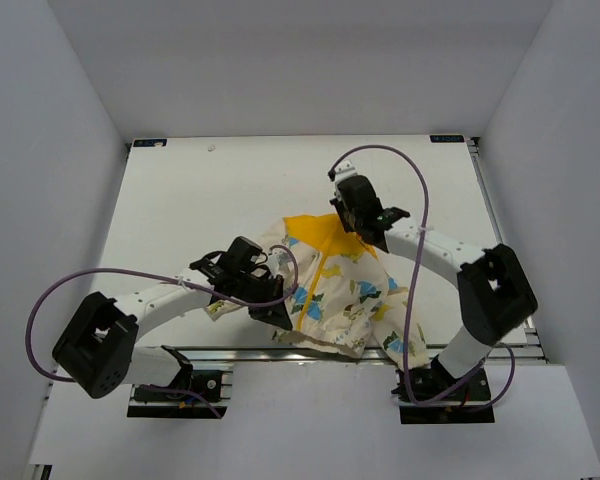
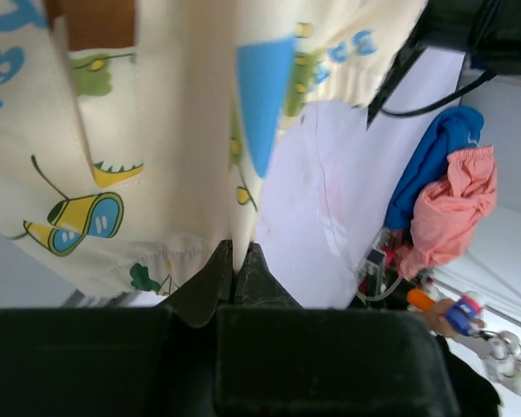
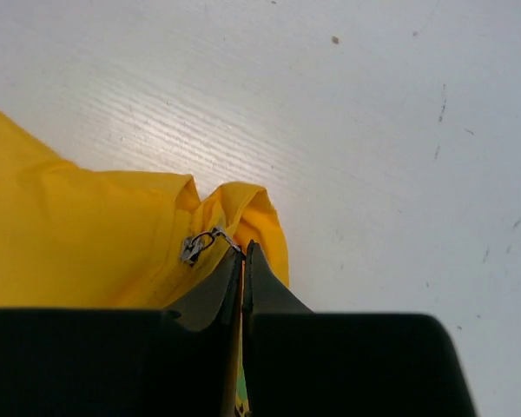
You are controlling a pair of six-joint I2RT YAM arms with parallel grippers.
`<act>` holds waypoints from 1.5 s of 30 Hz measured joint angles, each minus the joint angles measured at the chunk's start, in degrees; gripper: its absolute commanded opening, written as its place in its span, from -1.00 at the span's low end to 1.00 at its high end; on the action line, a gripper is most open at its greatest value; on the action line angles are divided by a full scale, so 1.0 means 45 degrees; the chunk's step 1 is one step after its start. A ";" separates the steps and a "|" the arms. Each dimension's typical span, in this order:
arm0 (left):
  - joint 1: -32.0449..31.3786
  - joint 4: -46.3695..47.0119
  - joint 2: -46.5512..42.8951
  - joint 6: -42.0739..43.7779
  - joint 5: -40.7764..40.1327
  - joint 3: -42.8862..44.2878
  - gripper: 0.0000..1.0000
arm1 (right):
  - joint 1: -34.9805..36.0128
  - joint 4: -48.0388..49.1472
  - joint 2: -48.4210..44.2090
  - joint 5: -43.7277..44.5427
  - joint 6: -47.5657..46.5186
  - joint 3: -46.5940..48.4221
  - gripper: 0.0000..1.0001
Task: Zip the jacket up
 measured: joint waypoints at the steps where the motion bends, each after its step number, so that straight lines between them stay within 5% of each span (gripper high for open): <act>1: 0.0015 0.0078 -0.0087 0.0000 -0.0049 -0.0024 -1.00 | -0.0248 -0.0058 0.0384 -0.0253 0.0000 0.0364 -1.00; 10: -0.0058 -0.0442 -0.1127 -0.0316 0.0010 -0.0937 -1.00 | -0.2924 0.0345 0.3988 -0.0627 -0.0403 0.4444 -1.00; 16: -0.0102 -0.1088 -0.0034 -0.0563 -0.0005 -0.0656 -0.99 | -0.4046 0.0724 0.4226 -0.0452 -0.0724 0.5775 -1.00; 19: -0.0102 -0.1734 0.1020 -0.0257 -0.0097 0.0253 -0.10 | -0.3808 0.0500 0.4226 -0.0996 -0.0636 0.5761 -0.89; 20: -0.0102 -0.1996 0.1292 -0.0073 -0.0180 0.0559 0.58 | -0.3740 0.0389 0.4226 -0.1141 -0.0573 0.5697 -0.72; 21: -0.0102 -0.2331 0.1467 0.0107 -0.0364 0.0855 0.95 | -0.3662 0.0340 0.4187 -0.1287 -0.0495 0.5591 -0.51; 22: -0.0107 -0.2837 0.1588 0.0209 -0.0631 0.1229 0.96 | -0.3585 0.0296 0.4099 -0.1404 -0.0384 0.5416 -0.12; 24: -0.0107 -0.3803 0.1613 0.0461 -0.1248 0.2040 0.96 | -0.3521 0.0068 0.3837 -0.1651 -0.0165 0.5032 0.32; 27: -0.0107 -0.5168 0.1540 0.0811 -0.2487 0.3711 0.96 | -0.3575 -0.0452 0.3133 -0.1899 0.0267 0.4595 0.79; 34: 0.0651 -0.7218 0.1253 0.0602 -0.5736 0.6800 0.96 | -0.4133 -0.1161 0.0447 -0.2127 0.1715 0.4216 0.79; 42: 0.6363 -0.5251 0.1151 -0.0257 -0.9772 0.9209 0.96 | -0.7048 -0.2735 -0.2594 -0.2263 0.4027 0.2992 0.79; 45: 0.7334 -0.4507 0.0631 -0.0330 -1.0666 0.9253 0.96 | -0.7461 -0.3803 -0.3249 -0.1399 0.4294 0.2807 0.79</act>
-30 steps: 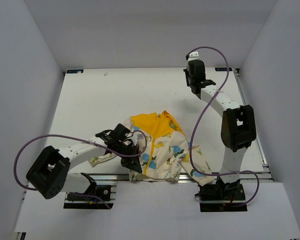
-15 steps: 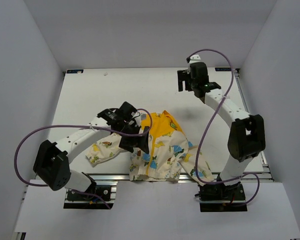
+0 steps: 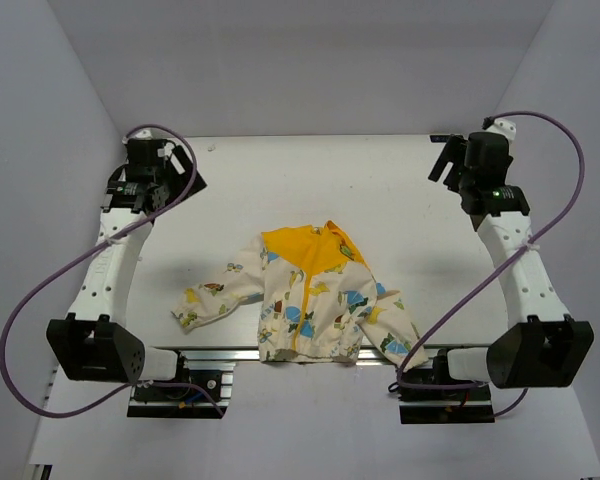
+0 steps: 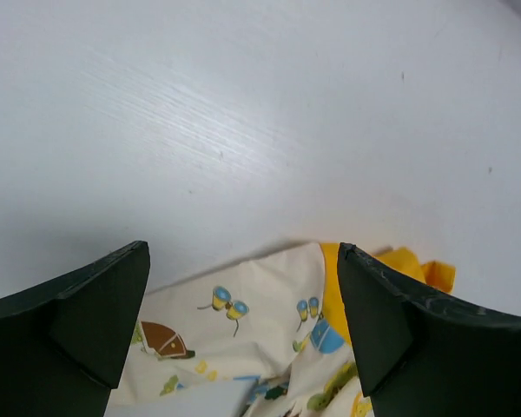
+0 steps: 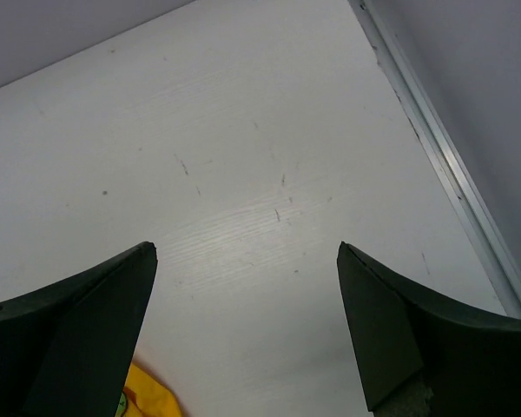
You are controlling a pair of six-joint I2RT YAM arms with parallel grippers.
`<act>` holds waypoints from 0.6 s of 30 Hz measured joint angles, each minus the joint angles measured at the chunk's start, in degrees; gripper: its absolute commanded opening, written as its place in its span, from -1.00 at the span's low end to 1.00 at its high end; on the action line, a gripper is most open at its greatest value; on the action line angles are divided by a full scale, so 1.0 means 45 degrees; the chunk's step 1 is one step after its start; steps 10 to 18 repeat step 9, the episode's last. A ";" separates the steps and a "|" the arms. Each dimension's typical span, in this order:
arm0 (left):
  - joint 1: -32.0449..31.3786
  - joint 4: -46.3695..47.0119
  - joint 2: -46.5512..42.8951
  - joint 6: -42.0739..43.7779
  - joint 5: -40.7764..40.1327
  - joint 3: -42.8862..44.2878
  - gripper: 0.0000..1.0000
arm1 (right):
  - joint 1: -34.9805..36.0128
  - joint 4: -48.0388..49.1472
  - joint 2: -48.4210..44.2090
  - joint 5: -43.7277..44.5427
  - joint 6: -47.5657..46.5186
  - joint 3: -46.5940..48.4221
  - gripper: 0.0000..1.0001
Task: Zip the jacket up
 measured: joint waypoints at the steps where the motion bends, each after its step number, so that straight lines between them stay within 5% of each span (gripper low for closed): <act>1: 0.0204 0.0058 -0.0136 0.0005 -0.0160 0.0097 0.96 | 0.0019 -0.0248 -0.0243 0.0219 0.0068 -0.0097 0.79; 9: 0.1826 0.0199 -0.0758 0.0248 -0.0874 0.0520 0.96 | 0.0160 -0.0879 -0.2759 0.0690 0.0379 -0.1651 0.79; 18: 0.1826 0.0199 -0.0758 0.0248 -0.0874 0.0520 0.96 | 0.0160 -0.0879 -0.2759 0.0690 0.0379 -0.1651 0.79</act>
